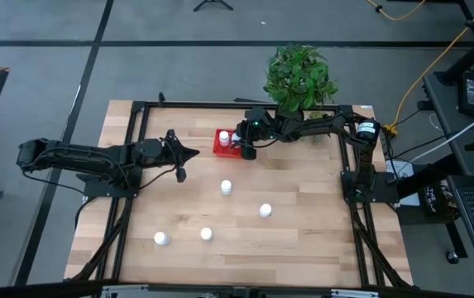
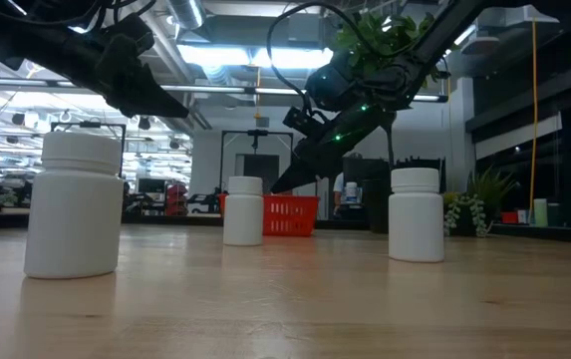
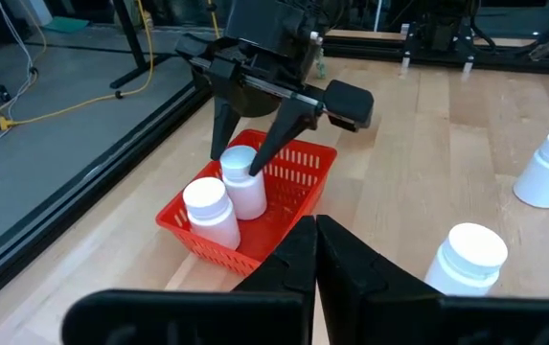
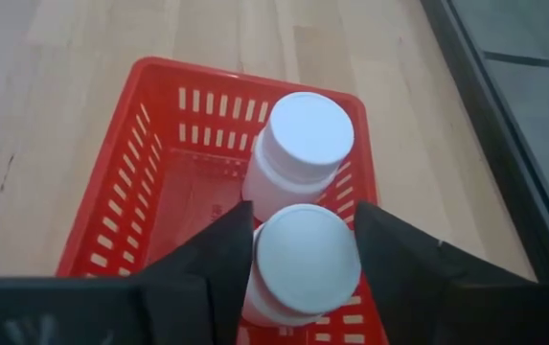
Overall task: Pick and place pill bottles into a basket
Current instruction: Put the white pill bottle into the red bin
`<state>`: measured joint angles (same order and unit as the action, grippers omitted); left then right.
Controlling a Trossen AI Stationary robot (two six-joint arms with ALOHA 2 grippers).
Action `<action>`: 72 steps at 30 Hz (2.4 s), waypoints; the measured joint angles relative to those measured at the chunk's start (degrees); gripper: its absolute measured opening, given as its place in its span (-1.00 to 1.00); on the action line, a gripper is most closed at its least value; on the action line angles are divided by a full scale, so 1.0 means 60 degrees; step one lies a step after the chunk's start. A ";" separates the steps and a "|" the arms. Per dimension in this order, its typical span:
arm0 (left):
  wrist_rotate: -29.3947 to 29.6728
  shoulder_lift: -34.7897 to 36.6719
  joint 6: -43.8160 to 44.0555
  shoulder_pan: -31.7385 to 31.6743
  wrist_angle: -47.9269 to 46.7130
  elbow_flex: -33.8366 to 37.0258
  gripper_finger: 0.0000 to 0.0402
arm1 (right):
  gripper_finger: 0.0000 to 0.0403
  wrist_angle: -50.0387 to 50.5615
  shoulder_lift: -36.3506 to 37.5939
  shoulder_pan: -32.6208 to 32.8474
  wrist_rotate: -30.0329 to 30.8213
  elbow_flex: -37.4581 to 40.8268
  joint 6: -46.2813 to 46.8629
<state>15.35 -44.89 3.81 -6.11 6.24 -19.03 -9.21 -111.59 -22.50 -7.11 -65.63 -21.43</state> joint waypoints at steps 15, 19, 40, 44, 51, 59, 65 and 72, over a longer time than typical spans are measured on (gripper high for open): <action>0.0000 -0.0002 0.0004 0.0002 0.0004 0.0000 -0.99 | -0.16 -0.1805 -0.0004 0.0044 -0.0236 0.0000 -0.0134; 0.0000 0.0001 0.0001 0.0001 0.0000 0.0000 -0.96 | -0.16 -0.1620 0.0101 0.0196 -0.0255 0.0000 -0.0131; -0.0366 0.0001 -0.0277 0.0004 0.0432 -0.0004 -0.98 | -0.93 0.1871 0.1366 0.2794 0.0779 0.0000 0.0581; -0.0724 0.0001 -0.0924 0.0004 0.0882 -0.0004 -0.99 | -0.96 0.2444 0.1651 0.3358 0.1077 0.0000 0.0855; -0.1008 0.0001 -0.1524 0.0004 0.1462 -0.0011 -0.96 | -0.95 0.3840 0.2704 0.4223 0.1169 -0.0007 0.1904; -0.0976 0.0005 -0.1592 0.0003 0.1580 -0.0011 -0.99 | -0.98 0.6470 0.3363 0.5285 0.1809 -0.0004 0.3722; -0.0900 0.0005 -0.1585 0.0004 0.1727 -0.0011 -0.96 | -0.97 0.7067 0.3911 0.6339 0.2622 0.0037 0.4494; -0.0900 0.0005 -0.1500 0.0004 0.1745 -0.0011 -0.96 | -0.97 0.6150 0.4676 0.7491 0.4289 0.1516 0.6140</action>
<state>9.96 -44.86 -5.18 -6.09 16.71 -19.09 27.68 -83.54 22.44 18.62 -56.53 15.41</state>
